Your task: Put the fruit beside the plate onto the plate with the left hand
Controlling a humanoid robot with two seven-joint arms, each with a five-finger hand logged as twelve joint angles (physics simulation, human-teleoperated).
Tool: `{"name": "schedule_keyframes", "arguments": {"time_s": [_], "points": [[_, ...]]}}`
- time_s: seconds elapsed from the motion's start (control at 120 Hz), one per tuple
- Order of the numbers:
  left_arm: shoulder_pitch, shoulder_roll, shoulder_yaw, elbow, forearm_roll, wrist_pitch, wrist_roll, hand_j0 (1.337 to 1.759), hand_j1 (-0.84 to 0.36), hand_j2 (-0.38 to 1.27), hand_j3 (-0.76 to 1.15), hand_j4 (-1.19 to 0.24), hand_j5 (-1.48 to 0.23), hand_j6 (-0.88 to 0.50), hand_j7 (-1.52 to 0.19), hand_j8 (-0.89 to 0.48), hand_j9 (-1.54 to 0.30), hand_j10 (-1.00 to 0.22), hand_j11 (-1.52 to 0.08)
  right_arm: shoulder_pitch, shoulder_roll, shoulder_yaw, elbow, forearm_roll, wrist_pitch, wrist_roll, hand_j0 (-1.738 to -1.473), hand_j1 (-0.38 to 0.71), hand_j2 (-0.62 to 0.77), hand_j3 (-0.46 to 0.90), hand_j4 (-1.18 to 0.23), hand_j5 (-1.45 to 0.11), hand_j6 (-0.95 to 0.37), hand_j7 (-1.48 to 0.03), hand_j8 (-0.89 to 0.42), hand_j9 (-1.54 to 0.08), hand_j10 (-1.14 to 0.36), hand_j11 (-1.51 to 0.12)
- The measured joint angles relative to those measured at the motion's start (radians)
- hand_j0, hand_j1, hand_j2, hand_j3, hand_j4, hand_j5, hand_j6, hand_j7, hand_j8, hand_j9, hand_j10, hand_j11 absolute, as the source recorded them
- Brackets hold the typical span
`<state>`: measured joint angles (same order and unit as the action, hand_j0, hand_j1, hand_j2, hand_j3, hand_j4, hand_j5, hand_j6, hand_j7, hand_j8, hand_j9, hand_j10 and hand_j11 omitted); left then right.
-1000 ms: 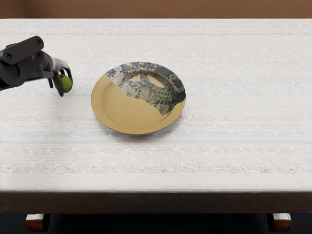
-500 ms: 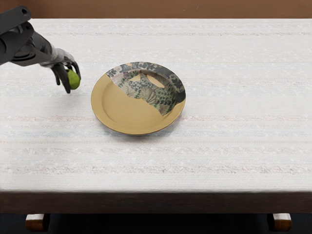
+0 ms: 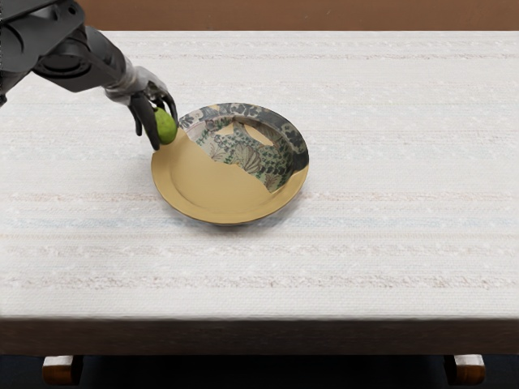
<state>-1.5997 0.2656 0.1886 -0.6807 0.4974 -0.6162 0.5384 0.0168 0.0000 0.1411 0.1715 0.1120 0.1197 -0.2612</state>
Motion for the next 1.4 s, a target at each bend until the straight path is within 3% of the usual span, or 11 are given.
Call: {"name": "schedule_keyframes", "arguments": {"time_s": [0.375,0.575,0.917,0.992,1.158,1.4], "points": [[-0.083,-0.090,-0.022,0.003,-0.084,-0.005,0.012,1.632,-0.46,0.43,0.00,-0.30,-1.21,-0.16,-1.20,-0.33,-1.15,-0.77,-1.17,0.001,0.000,0.000,0.000,0.000,0.000,0.000,-1.658,-0.31,-0.01,0.00,-0.03,-0.04,-0.03,-0.04,-0.03,-0.04,-0.03,-0.04],[-0.082,-0.242,-0.025,0.128,-0.085,-0.002,0.011,1.633,-0.40,0.37,0.00,-0.33,-1.22,-0.20,-1.17,-0.36,-1.15,-0.78,-1.17,0.002,0.000,0.000,0.000,0.000,0.000,0.000,-1.658,-0.31,-0.01,0.00,-0.03,-0.04,-0.03,-0.04,-0.03,-0.04,-0.03,-0.04],[-0.030,-0.266,-0.013,0.214,-0.070,0.002,0.011,1.636,-0.35,0.30,0.00,-0.39,-1.19,-0.25,-1.14,-0.40,-1.14,-0.77,-1.15,0.002,0.000,0.000,0.000,0.000,0.000,0.000,-1.658,-0.31,-0.01,0.00,-0.03,-0.04,-0.03,-0.04,-0.03,-0.04,-0.03,-0.04],[-0.024,-0.266,-0.013,0.214,-0.069,0.056,0.010,1.641,-0.26,0.25,0.00,-0.47,-0.99,-0.28,-0.95,-0.46,-0.95,-0.65,-0.96,0.002,0.000,0.000,0.000,0.000,0.000,0.000,-1.658,-0.31,-0.01,0.00,-0.03,-0.04,-0.03,-0.04,-0.03,-0.04,-0.03,-0.04],[-0.017,-0.266,-0.013,0.211,-0.071,0.156,0.009,1.651,0.04,0.12,0.00,-0.24,-0.48,-0.15,-0.46,-0.24,-0.46,-0.32,-0.46,0.002,0.000,0.000,0.000,0.000,0.000,0.000,-1.658,-0.31,-0.01,0.00,-0.03,-0.04,-0.03,-0.04,-0.03,-0.04,-0.03,-0.04],[-0.010,-0.266,-0.020,0.185,-0.081,0.178,0.009,1.656,0.25,0.04,0.00,-0.08,-0.15,-0.05,-0.15,-0.08,-0.15,-0.10,-0.15,0.002,0.000,0.000,0.000,0.000,0.000,0.000,-1.658,-0.31,-0.01,0.00,-0.03,-0.04,-0.03,-0.04,-0.03,-0.04,-0.03,-0.04]]}}
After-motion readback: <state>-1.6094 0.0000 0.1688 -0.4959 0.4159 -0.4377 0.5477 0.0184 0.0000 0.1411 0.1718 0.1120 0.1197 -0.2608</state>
